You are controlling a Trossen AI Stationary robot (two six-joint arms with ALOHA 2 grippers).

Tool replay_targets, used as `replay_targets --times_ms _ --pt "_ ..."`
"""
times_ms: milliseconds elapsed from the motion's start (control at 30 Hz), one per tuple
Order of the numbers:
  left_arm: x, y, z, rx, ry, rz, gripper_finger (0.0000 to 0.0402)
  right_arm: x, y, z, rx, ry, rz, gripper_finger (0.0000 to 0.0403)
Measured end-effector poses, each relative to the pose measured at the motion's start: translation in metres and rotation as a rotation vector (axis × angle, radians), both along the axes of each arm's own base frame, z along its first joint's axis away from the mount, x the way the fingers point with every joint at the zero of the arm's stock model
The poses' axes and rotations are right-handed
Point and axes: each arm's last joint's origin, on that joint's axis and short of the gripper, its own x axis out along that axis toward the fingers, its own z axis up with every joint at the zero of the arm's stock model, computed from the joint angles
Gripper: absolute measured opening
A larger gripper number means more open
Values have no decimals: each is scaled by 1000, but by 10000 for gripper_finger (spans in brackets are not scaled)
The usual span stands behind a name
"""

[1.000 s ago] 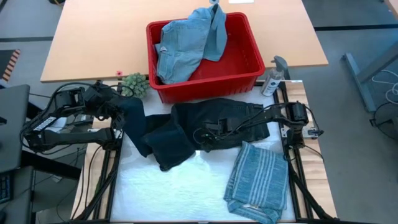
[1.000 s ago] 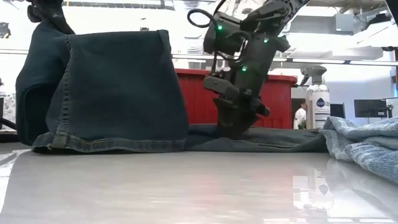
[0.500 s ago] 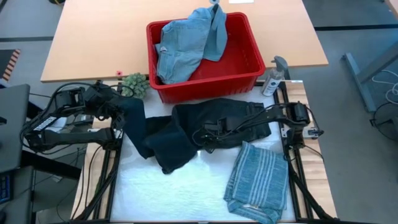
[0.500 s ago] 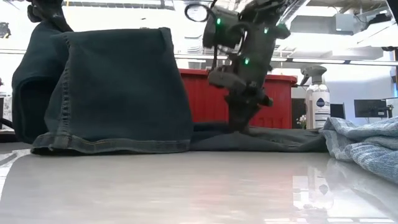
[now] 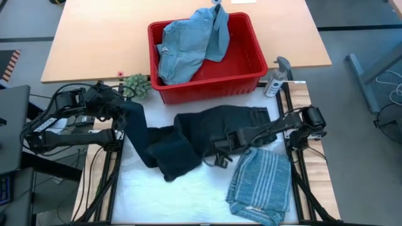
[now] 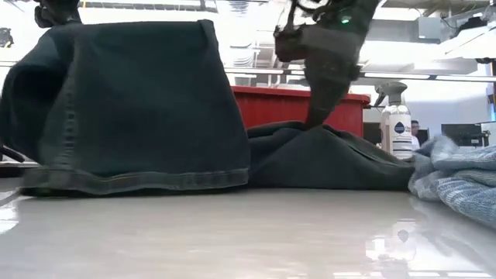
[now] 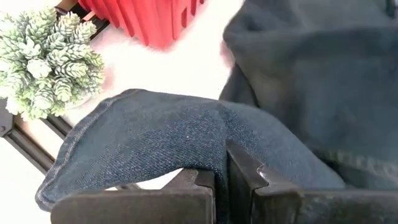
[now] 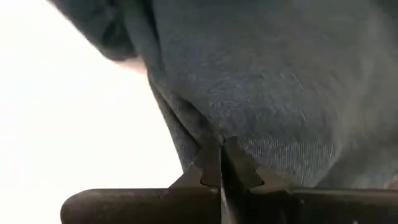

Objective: Fold Laundry from Bin
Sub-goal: Fold the blue denim pants

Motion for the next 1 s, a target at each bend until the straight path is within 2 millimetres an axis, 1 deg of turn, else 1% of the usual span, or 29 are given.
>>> replay_targets --times_ms 100,200,233,267,367,433,500,600,633,700,767,833,867,900,933,967,1000 --pt "1 0 2 -8 -25 -2 2 -6 19 -12 -26 34 112 22" --pt "0 0 6 2 -43 -4 2 -10 33 -24 -42 68 178 22" --pt "1 0 9 -4 -75 2 2 -11 36 -29 -44 81 193 22" --pt "3 -1 15 -17 -142 -9 2 -12 39 -32 -47 90 200 22" --pt "8 -5 49 -53 -437 -144 2 -13 41 -37 -38 89 192 23" --pt "10 -6 72 -54 -597 -207 2 -11 38 -37 -32 71 177 23" --pt "12 -6 92 -25 -708 -220 2 -10 34 -37 -29 64 162 22" --pt "13 -5 118 76 -781 -249 2 -6 28 -36 -24 48 142 21" --pt "12 -4 126 94 -774 -239 2 -5 27 -36 -22 39 137 21" --pt "6 -5 135 107 -673 -184 2 -3 24 -35 -19 26 129 21" --pt "-7 -5 141 166 -504 -50 2 -2 23 -35 -19 20 126 21" --pt "-20 -4 145 263 -310 114 2 -2 23 -35 -19 19 126 21" --pt "-24 -2 146 302 -217 186 2 -2 23 -35 -20 19 126 21" --pt "-22 0 149 333 -186 223 2 -2 23 -35 -21 15 125 21" --pt "-18 2 151 348 -206 212 2 -2 23 -35 -21 13 125 22" --pt "-19 0 152 329 -232 141 2 -2 23 -35 -21 16 125 22" --pt "-14 -1 151 303 -238 40 2 -3 23 -35 -22 23 125 22"
